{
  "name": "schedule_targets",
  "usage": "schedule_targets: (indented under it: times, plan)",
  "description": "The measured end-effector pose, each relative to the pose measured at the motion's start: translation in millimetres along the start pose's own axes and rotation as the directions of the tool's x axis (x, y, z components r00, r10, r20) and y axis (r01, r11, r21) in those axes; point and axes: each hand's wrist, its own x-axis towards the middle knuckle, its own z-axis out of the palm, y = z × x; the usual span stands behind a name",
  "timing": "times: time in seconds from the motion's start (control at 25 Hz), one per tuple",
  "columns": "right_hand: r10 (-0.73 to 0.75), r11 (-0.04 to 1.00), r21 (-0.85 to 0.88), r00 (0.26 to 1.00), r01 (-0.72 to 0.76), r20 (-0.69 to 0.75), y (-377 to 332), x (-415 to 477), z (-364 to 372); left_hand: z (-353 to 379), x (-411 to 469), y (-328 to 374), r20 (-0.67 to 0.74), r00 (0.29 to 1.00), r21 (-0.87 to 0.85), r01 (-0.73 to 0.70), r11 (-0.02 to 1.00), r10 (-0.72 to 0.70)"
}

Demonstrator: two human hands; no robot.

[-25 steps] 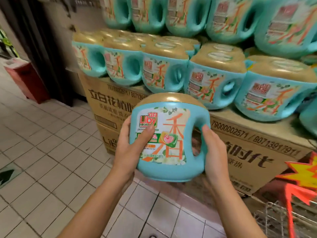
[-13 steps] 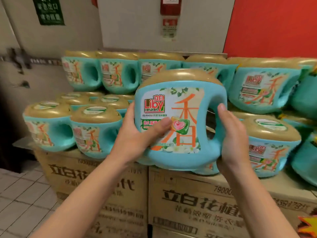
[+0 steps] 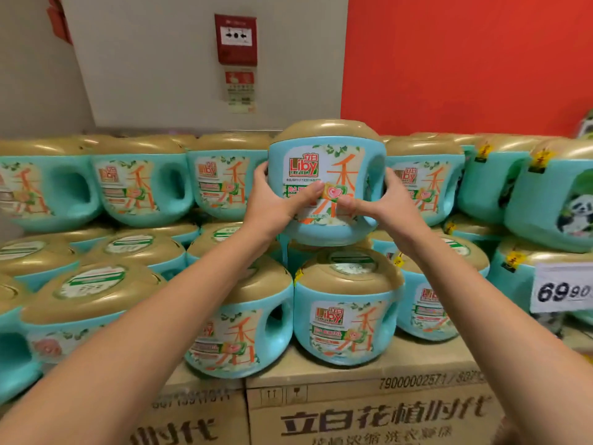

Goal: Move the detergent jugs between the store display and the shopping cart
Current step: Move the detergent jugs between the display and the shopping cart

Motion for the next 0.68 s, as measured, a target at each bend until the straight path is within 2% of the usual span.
schedule_targets:
  times: [0.16, 0.36, 0.44, 0.56, 0.68]
  plan:
    - [0.018, 0.994, -0.104, 0.998, -0.023, -0.055, 21.0, 16.7, -6.0, 10.8, 17.4, -24.0, 0.056, 0.997, -0.005, 0.059, 0.998, -0.058]
    - [-0.002, 0.98, -0.196, 0.995, -0.019, -0.104, 45.5, 22.8, -2.5, 12.7, 24.1, -37.1, 0.101, 0.995, 0.059, -0.009, 0.998, 0.003]
    - [-0.016, 0.961, -0.274, 0.985, -0.032, -0.17, 50.7, 25.3, 0.0, 12.8, 25.6, -39.9, 0.086, 0.996, 0.14, -0.029, 0.99, 0.017]
    - [-0.022, 0.957, -0.286, 0.98, -0.037, -0.2, 56.9, 30.2, 3.8, 12.9, 26.8, -45.1, 0.044, 0.999, 0.346, -0.039, 0.938, 0.025]
    - [-0.017, 0.965, -0.258, 0.97, -0.047, -0.241, 60.8, 32.7, 8.4, 14.3, 27.4, -50.7, 0.005, 0.999, 0.397, -0.032, 0.917, 0.032]
